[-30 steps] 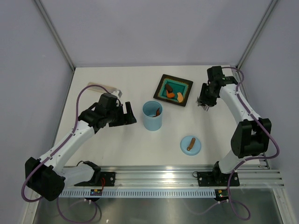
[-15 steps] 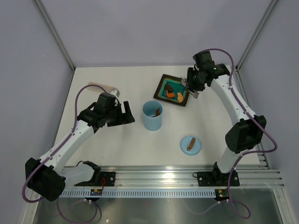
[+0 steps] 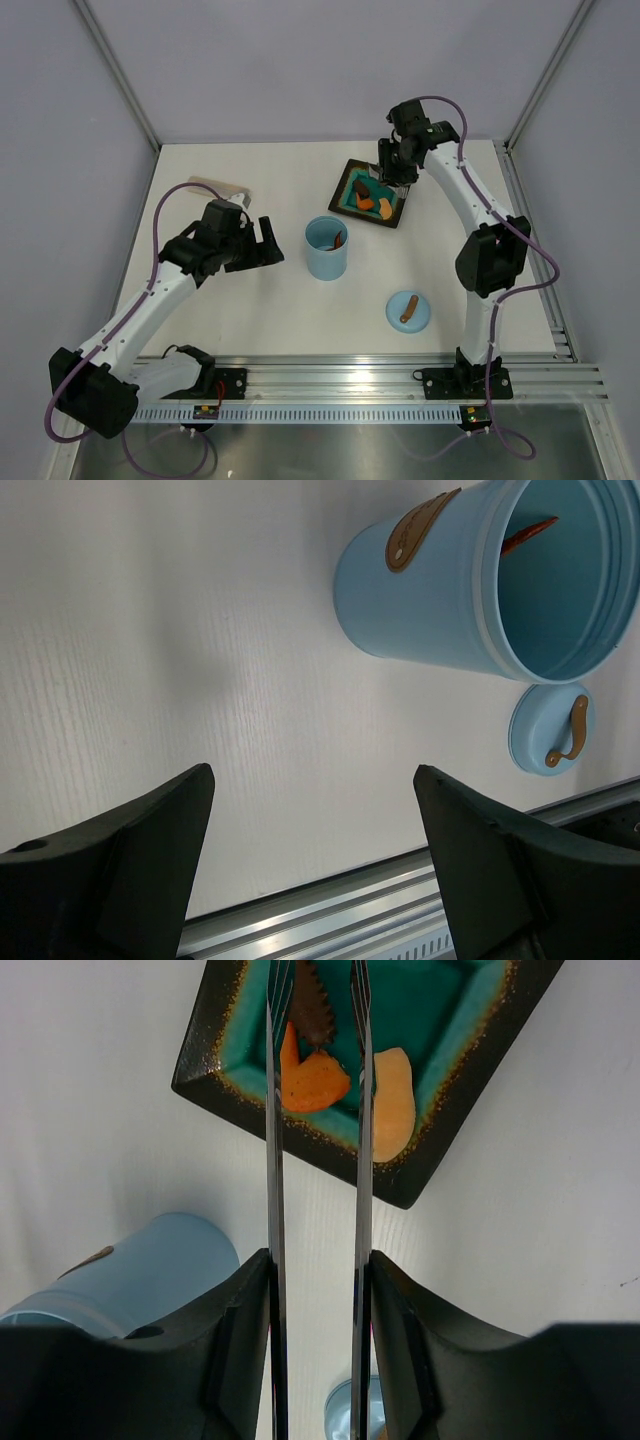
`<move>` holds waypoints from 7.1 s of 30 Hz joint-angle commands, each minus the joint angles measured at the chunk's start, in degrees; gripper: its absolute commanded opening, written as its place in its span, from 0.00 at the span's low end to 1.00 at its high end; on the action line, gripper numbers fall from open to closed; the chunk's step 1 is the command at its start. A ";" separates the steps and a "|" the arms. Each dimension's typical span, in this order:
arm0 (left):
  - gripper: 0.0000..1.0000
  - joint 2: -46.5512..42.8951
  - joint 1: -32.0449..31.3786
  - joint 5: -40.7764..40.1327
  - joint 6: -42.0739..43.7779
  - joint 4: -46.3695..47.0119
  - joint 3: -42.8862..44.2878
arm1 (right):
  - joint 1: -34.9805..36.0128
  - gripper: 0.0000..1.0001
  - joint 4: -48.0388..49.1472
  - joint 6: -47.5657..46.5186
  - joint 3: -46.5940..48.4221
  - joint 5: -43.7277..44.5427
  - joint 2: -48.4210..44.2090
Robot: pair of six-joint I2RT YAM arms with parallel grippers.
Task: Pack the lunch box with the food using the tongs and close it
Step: Pick up the fake food from the plate, then place the fake food in the packing box, then pick up the fake food from the plate.
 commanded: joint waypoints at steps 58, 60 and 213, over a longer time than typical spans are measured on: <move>0.85 -1.59 0.85 -0.05 0.83 1.26 -0.03 | 3.41 0.16 2.90 2.16 4.58 8.31 -0.65; 0.85 -1.51 0.85 -0.05 0.91 1.27 -0.03 | 3.41 0.15 3.52 2.78 3.25 7.44 -3.37; 0.85 -4.32 4.10 -2.42 2.76 -0.76 0.85 | 7.01 0.30 2.30 2.60 -8.28 10.60 -8.83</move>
